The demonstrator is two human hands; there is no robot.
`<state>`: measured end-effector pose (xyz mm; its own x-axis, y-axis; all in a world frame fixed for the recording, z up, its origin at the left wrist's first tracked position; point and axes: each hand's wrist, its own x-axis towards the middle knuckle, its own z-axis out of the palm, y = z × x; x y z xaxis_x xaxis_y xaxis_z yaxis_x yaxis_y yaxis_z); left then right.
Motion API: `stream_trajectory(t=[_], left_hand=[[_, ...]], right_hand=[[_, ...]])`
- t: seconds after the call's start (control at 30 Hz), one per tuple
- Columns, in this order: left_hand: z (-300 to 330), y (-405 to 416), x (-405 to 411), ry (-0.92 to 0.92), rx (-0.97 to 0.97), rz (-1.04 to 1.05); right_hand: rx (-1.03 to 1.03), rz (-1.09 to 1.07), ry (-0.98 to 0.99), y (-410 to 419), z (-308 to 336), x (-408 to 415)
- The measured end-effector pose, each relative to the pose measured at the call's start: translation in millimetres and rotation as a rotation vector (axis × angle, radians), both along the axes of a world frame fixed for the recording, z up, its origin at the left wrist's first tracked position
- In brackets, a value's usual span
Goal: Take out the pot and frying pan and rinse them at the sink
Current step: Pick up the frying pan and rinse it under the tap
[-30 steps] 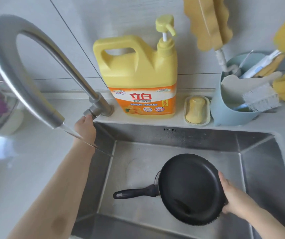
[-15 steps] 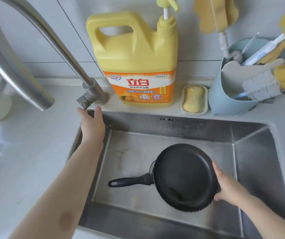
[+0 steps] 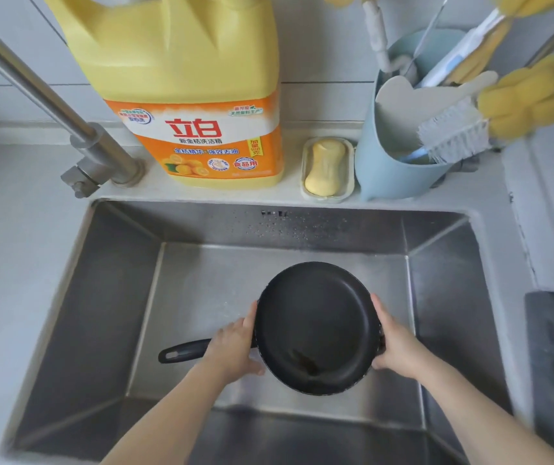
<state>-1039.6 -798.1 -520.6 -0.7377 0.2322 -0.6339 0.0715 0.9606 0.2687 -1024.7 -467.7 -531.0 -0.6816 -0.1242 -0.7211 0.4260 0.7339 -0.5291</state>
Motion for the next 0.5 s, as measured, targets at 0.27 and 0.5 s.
stream_trajectory(t=[0.27,0.5], left_hand=[[29.8,-23.7,-5.0,-0.066,0.051,0.022],[130.1,-52.3,-21.8,-0.242,0.238,0.065]], right_hand=[[-0.111,-0.041,-0.048,-3.3,34.1,3.8],[-0.291,-0.007,-0.146,-17.8,132.6,3.9]])
